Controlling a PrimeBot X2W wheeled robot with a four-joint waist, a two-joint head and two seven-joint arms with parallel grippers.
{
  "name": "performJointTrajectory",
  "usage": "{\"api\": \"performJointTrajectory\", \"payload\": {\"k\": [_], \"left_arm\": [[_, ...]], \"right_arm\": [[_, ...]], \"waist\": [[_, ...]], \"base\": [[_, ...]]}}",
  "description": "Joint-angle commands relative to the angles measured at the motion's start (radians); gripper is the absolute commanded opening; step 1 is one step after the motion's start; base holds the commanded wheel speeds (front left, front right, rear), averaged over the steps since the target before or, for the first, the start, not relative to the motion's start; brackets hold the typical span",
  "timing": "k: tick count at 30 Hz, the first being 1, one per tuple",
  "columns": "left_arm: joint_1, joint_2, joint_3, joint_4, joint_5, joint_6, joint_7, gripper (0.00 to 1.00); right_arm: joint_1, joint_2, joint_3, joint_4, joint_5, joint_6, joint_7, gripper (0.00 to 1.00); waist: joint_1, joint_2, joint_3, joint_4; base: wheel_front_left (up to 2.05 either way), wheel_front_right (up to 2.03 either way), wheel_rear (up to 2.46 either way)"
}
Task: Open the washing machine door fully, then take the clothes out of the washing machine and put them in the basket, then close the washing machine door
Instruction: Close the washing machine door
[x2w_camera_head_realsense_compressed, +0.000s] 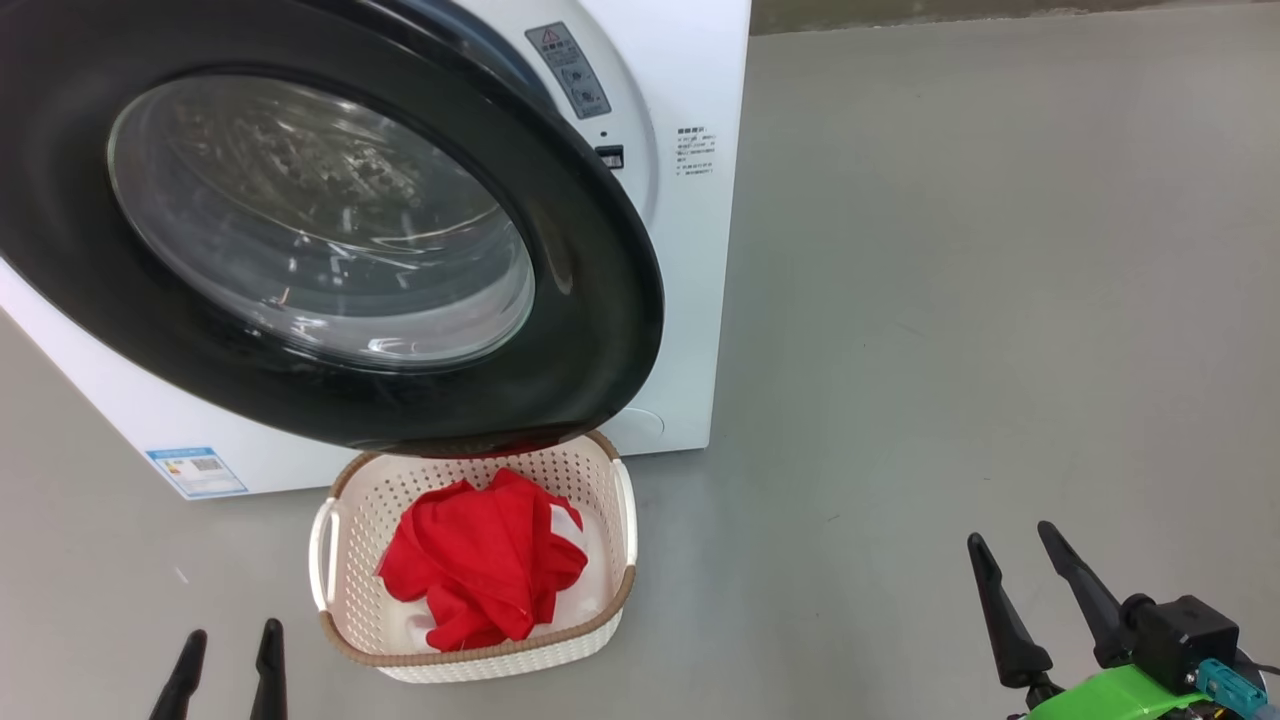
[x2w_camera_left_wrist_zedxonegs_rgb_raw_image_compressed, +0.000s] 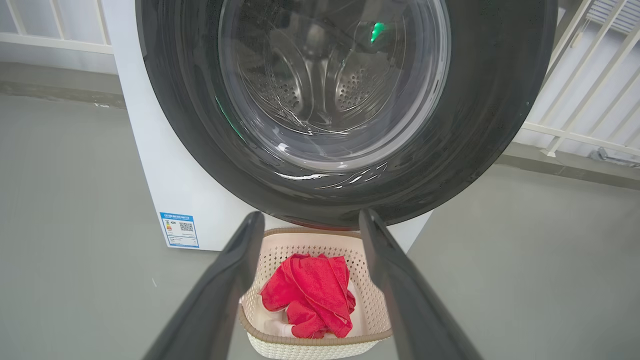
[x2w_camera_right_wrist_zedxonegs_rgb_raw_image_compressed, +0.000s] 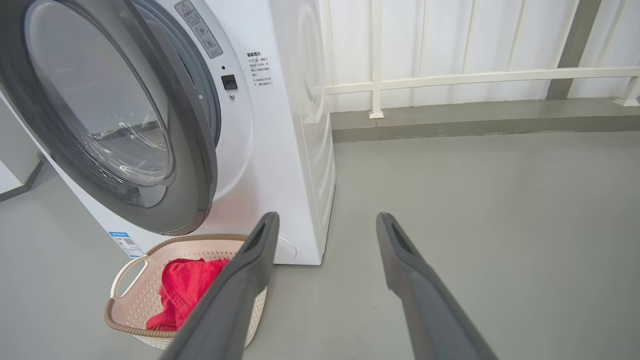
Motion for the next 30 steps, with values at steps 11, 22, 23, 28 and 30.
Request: {"api": "performJointTrajectory", "payload": {"k": [11,22,23,28,30], "left_arm": [[-0.01,-0.018,0.064,-0.043,0.042,-0.006,-0.012,1.0],[-0.011,-0.023,0.062,-0.052,0.054,-0.006,-0.012,1.0],[-0.011,-0.024,0.061,-0.053,0.054,-0.006,-0.012,1.0],[-0.017,-0.027,0.053,-0.054,0.054,-0.006,-0.012,1.0],[-0.023,-0.028,0.045,-0.054,0.054,-0.006,-0.012,1.0]], "right_arm": [[0.016,0.0,-0.001,-0.031,-0.007,0.005,-0.006,1.0],[0.015,0.001,-0.004,-0.032,-0.008,0.005,-0.006,1.0],[0.015,0.002,-0.004,-0.032,-0.008,0.005,-0.006,1.0],[0.007,0.005,-0.001,-0.033,-0.005,0.005,-0.006,0.78],[0.003,0.006,0.003,-0.032,-0.003,0.005,-0.006,0.22]], "waist": [[0.0,0.0,0.001,0.002],[0.0,0.0,-0.003,0.012],[0.0,0.0,-0.003,0.014],[0.0,0.0,0.001,0.028],[0.0,0.0,0.004,0.04]], "base": [[0.0,0.0,0.0],[0.0,0.0,0.0],[0.0,0.0,0.0],[0.0,0.0,0.0],[0.0,0.0,0.0]]}}
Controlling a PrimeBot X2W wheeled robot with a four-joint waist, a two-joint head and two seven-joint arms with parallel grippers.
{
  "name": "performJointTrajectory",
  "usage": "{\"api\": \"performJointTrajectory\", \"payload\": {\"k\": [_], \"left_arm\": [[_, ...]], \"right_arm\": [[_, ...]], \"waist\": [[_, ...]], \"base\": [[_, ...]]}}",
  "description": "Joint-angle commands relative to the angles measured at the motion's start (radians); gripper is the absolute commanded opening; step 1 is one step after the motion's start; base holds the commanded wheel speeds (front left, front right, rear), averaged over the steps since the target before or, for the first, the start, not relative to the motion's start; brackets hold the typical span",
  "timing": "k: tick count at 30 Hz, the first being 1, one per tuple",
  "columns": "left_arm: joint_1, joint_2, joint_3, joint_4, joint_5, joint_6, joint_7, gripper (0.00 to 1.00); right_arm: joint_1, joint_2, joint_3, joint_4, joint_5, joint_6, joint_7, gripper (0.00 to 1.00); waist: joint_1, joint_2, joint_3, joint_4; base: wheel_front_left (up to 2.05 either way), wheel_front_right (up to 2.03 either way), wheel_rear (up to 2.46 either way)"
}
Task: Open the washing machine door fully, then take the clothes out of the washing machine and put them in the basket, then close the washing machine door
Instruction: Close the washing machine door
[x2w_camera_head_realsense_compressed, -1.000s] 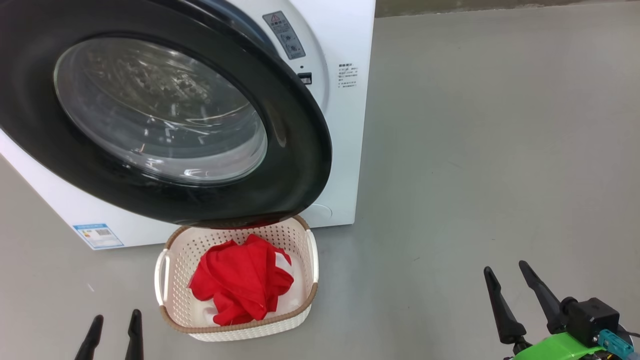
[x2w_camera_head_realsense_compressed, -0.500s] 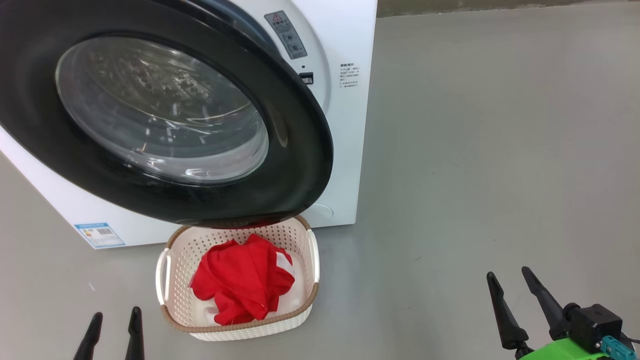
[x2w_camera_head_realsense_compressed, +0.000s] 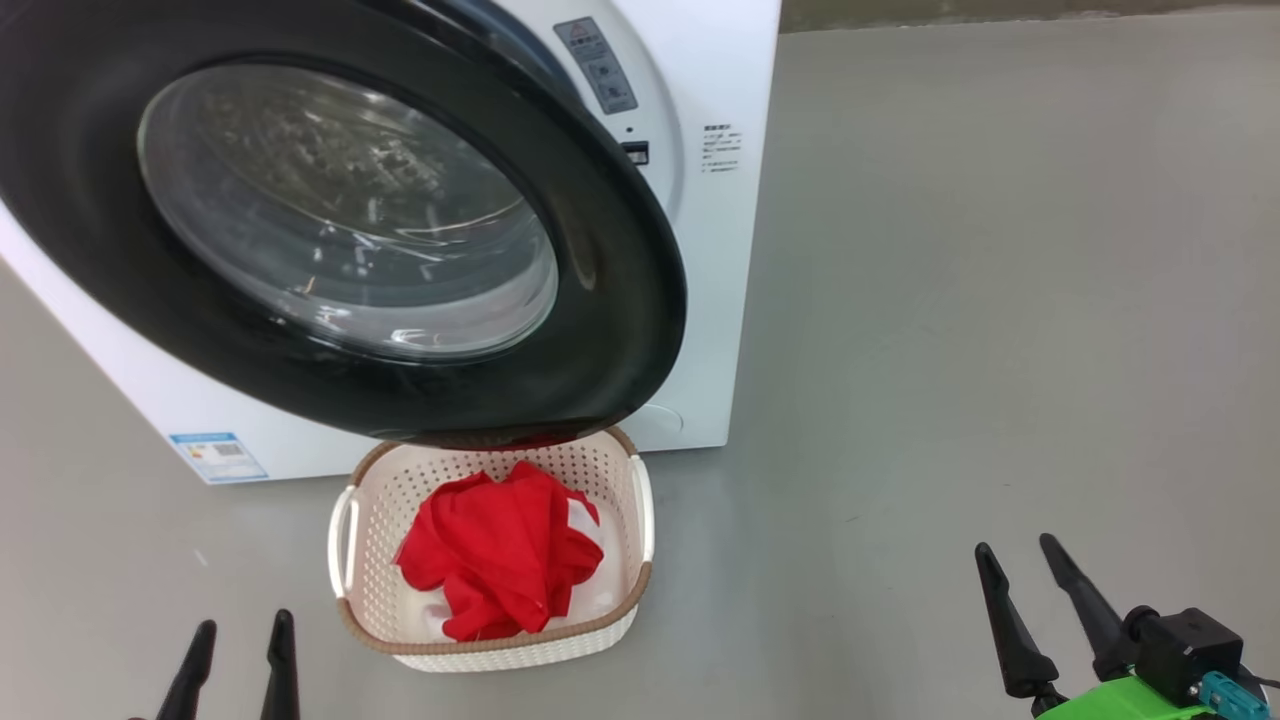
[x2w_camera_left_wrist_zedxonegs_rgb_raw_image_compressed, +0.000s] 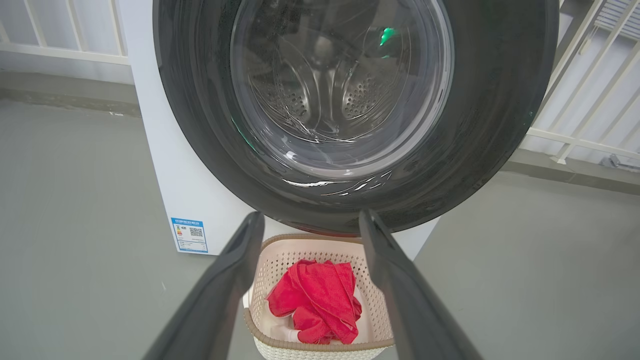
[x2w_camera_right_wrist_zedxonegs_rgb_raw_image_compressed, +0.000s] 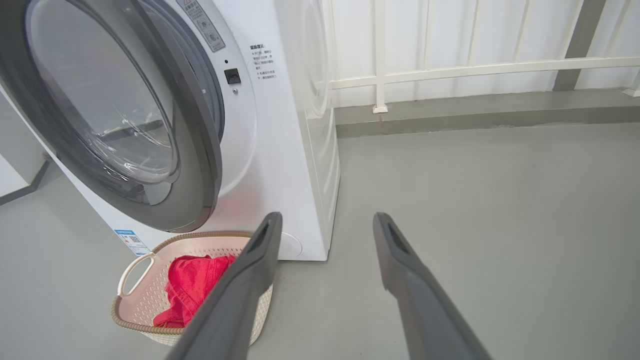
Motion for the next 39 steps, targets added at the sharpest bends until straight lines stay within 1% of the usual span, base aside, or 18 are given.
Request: {"api": "performJointTrajectory", "payload": {"k": [1,10,25,32,39], "left_arm": [[-0.027,0.007,0.022,-0.026,0.009,-0.006,-0.012,1.0],[-0.047,-0.009,-0.004,-0.029,0.01,-0.006,-0.012,1.0],[-0.087,-0.037,-0.074,-0.025,-0.005,-0.006,-0.012,1.0],[-0.106,-0.044,-0.098,-0.028,-0.018,-0.006,-0.012,1.0],[-0.134,-0.046,-0.118,-0.037,-0.026,-0.006,-0.012,1.0]], "right_arm": [[-0.023,-0.011,0.029,-0.024,-0.001,0.005,-0.006,0.0],[-0.086,-0.007,0.083,-0.009,0.009,0.005,-0.006,0.0],[-0.294,0.017,0.18,0.042,0.022,0.005,-0.006,0.0],[-0.383,0.021,0.208,0.087,0.02,0.005,-0.006,0.0],[-0.46,0.027,0.202,0.128,0.013,0.005,-0.006,0.0]], "waist": [[0.0,0.0,0.005,0.017],[0.0,0.0,0.022,0.075],[0.0,0.0,0.068,0.219],[0.0,0.0,0.099,0.269],[0.0,0.0,0.145,0.298]], "base": [[0.0,0.0,0.0],[0.0,0.0,0.0],[0.0,0.0,0.0],[0.0,0.0,0.0],[0.0,0.0,0.0]]}}
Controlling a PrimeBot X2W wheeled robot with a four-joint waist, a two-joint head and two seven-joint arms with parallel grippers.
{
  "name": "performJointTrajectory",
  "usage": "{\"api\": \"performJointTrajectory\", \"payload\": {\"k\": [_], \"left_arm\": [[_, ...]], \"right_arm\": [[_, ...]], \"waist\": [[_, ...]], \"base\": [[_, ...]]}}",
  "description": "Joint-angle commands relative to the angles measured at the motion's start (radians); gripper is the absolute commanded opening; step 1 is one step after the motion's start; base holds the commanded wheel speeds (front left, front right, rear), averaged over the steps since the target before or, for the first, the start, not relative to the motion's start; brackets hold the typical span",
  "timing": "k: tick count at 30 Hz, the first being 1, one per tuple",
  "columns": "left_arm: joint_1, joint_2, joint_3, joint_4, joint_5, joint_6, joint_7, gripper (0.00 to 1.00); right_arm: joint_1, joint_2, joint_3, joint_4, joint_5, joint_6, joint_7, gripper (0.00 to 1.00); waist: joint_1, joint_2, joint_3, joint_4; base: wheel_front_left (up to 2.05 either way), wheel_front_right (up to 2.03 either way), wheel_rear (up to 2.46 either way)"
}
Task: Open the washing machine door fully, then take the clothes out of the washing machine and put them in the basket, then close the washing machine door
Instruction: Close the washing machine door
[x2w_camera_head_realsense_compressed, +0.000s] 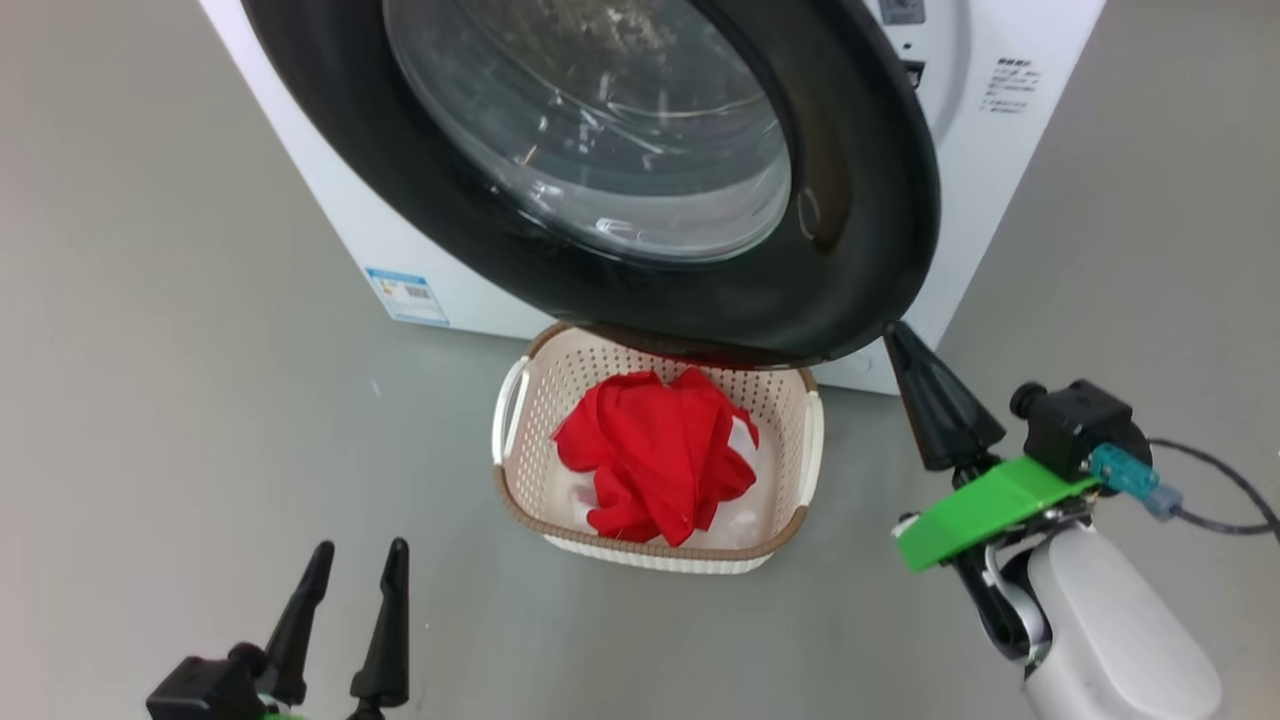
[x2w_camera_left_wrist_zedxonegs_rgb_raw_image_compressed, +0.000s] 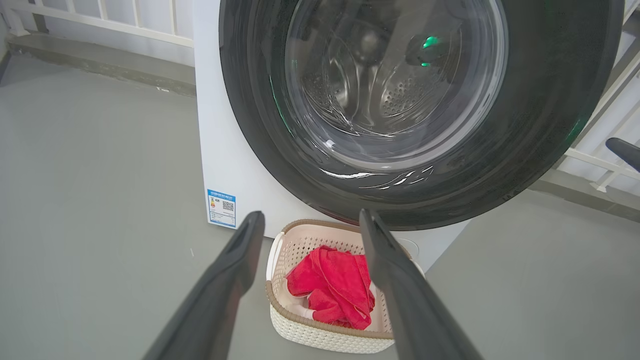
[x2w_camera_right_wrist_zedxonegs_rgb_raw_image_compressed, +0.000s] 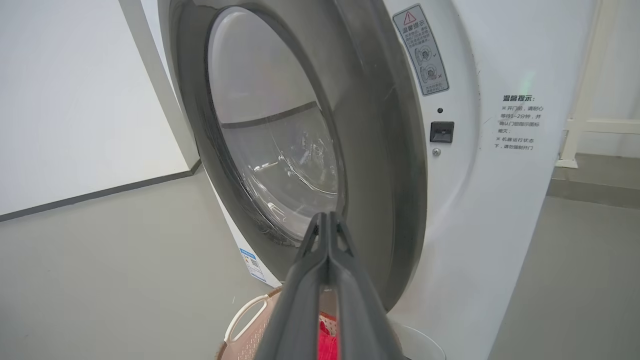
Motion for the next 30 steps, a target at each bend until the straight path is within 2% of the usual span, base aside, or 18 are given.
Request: {"api": "performJointTrajectory", "payload": {"k": [1,20,30], "left_arm": [[-0.036,0.008,0.028,-0.029,-0.011,-0.006,-0.012,1.0],[-0.133,0.004,-0.022,-0.031,-0.039,-0.006,-0.012,1.0],[-0.174,0.002,-0.048,-0.036,-0.06,-0.006,-0.012,1.0]], "right_arm": [[-0.044,0.01,0.015,-0.015,-0.001,0.005,-0.006,0.0],[-0.21,0.016,-0.107,0.018,-0.027,0.005,-0.006,0.0],[-0.303,-0.005,-0.185,0.006,-0.05,0.005,-0.006,0.0]], "waist": [[0.0,0.0,0.03,0.019],[0.0,0.0,0.15,0.062],[0.0,0.0,0.218,0.095]], "base": [[0.0,0.0,0.0],[0.0,0.0,0.0],[0.0,0.0,0.0]]}}
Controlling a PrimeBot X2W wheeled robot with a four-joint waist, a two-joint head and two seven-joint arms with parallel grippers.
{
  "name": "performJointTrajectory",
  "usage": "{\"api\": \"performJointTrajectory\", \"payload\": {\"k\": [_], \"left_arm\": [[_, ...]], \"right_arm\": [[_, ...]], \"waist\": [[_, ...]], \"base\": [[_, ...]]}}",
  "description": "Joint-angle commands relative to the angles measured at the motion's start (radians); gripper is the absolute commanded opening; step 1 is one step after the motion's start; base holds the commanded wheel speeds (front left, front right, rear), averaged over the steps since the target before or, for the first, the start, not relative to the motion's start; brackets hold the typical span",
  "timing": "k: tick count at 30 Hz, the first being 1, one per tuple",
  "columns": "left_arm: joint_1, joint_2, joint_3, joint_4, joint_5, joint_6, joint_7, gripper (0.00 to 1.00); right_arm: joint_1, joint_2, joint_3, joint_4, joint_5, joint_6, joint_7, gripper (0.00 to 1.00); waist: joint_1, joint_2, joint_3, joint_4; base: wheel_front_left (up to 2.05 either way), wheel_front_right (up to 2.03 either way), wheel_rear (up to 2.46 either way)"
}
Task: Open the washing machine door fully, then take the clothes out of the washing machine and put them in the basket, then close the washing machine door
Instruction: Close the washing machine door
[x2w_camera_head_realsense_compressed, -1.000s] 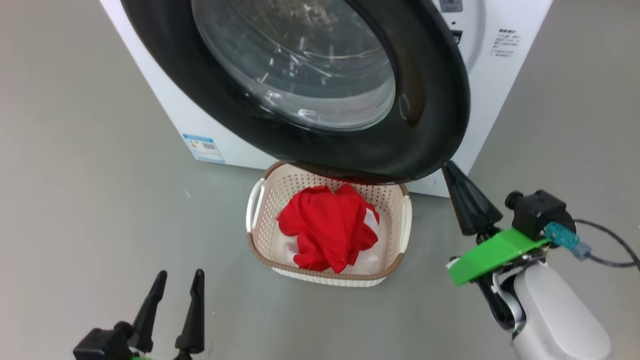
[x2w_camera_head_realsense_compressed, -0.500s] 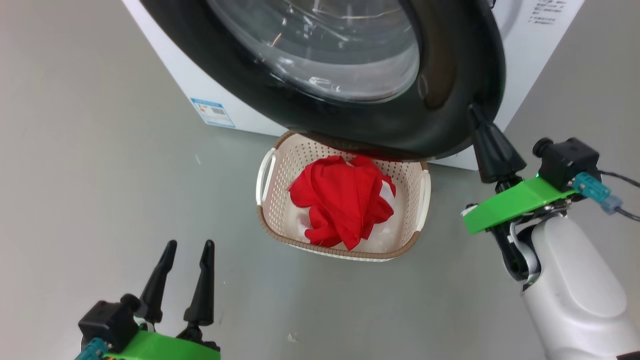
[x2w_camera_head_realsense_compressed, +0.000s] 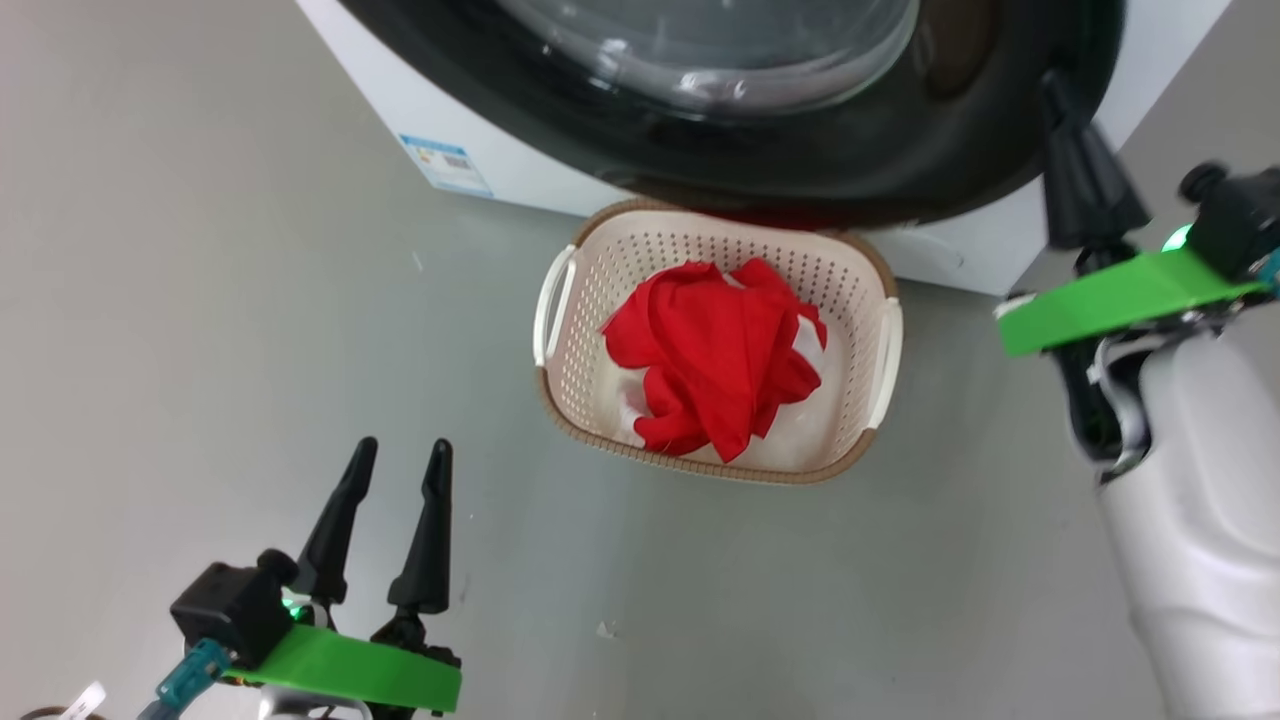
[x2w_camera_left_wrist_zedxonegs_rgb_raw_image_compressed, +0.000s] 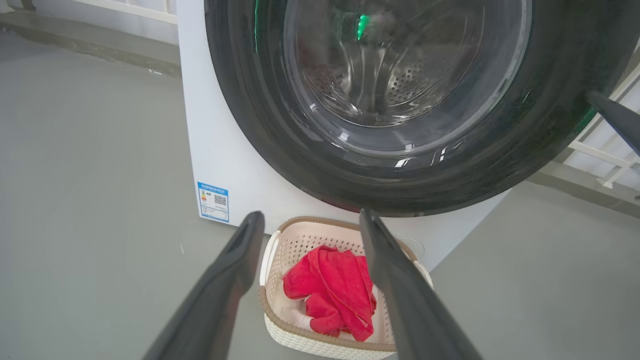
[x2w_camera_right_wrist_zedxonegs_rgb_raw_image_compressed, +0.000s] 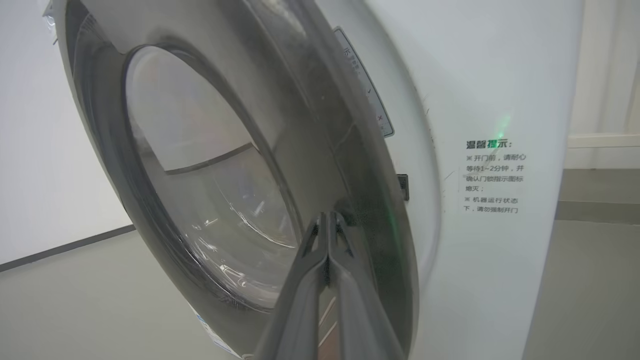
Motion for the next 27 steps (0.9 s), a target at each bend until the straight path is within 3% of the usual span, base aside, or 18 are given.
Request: {"api": "performJointTrajectory", "payload": {"k": [1,22,27], "left_arm": [[-0.025,0.012,0.024,-0.026,-0.011,-0.006,-0.012,1.0],[-0.082,0.011,-0.012,-0.025,-0.042,-0.006,-0.012,1.0],[-0.084,0.011,-0.01,-0.021,-0.041,-0.006,-0.012,1.0]], "right_arm": [[-0.04,0.001,0.002,-0.032,-0.017,0.005,-0.006,0.0],[-0.225,-0.018,-0.108,-0.054,-0.075,0.005,-0.006,0.0],[-0.226,-0.014,-0.087,-0.051,-0.081,0.005,-0.006,0.0]], "waist": [[0.0,-0.0001,0.027,0.018],[0.0,-0.0001,0.105,0.05],[0.0,-0.0001,0.102,0.045]], "base": [[0.0,0.0,0.0],[0.0,0.0,0.0],[0.0,0.0,0.0]]}}
